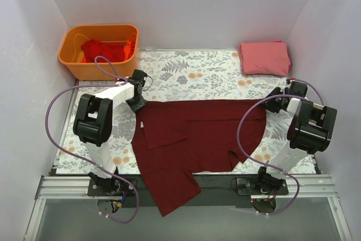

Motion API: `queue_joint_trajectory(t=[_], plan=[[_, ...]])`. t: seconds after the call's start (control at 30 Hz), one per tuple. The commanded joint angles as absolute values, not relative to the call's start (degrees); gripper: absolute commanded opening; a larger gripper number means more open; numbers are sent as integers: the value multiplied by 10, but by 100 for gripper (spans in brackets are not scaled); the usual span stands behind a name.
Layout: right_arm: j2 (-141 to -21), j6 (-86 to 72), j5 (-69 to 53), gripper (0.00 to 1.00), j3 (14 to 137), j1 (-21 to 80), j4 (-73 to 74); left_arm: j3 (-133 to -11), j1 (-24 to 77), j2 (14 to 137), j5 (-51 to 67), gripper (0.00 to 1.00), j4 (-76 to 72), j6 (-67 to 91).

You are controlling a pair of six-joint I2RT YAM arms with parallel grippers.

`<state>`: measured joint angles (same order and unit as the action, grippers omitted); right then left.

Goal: Fold and stack the t-shirts
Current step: Fold the tshirt

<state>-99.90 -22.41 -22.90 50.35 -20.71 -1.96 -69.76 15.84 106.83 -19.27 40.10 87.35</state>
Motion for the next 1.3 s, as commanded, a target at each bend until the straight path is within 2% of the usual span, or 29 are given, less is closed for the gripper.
queue_joint_trajectory(t=[0.0, 0.1, 0.13, 0.27, 0.37, 0.6, 0.77, 0.9, 1.03, 1.17, 1.27], plan=[[-977, -219, -212, 35, 514, -220, -44, -718, 148, 1100, -229, 18, 391, 861], [-941, -217, -227, 36, 510, -218, -43, -740, 148, 1082, -211, 24, 394, 851], [-931, -214, -233, 36, 504, -216, -43, -744, 149, 1074, -204, 31, 396, 844], [-888, -215, -253, 36, 469, -205, -38, -748, 163, 1024, -192, 45, 404, 834], [-865, -213, -238, 35, 440, -203, -37, -738, 181, 978, -186, 48, 414, 838], [-888, -205, -179, 32, 394, -227, -25, -687, 201, 924, -162, 49, 417, 850], [-864, -200, -84, 31, 399, -232, -1, -666, 202, 913, -158, 49, 417, 846], [-822, -198, -86, 31, 410, -222, -1, -682, 205, 923, -152, 49, 413, 837], [-817, -179, -144, 31, 428, -190, -3, -702, 209, 946, -145, 49, 408, 823], [-866, -164, -178, 31, 454, -112, -1, -726, 222, 995, -135, 45, 401, 817], [-901, -167, -176, 31, 459, -90, -1, -743, 228, 1036, -129, 43, 397, 815]])
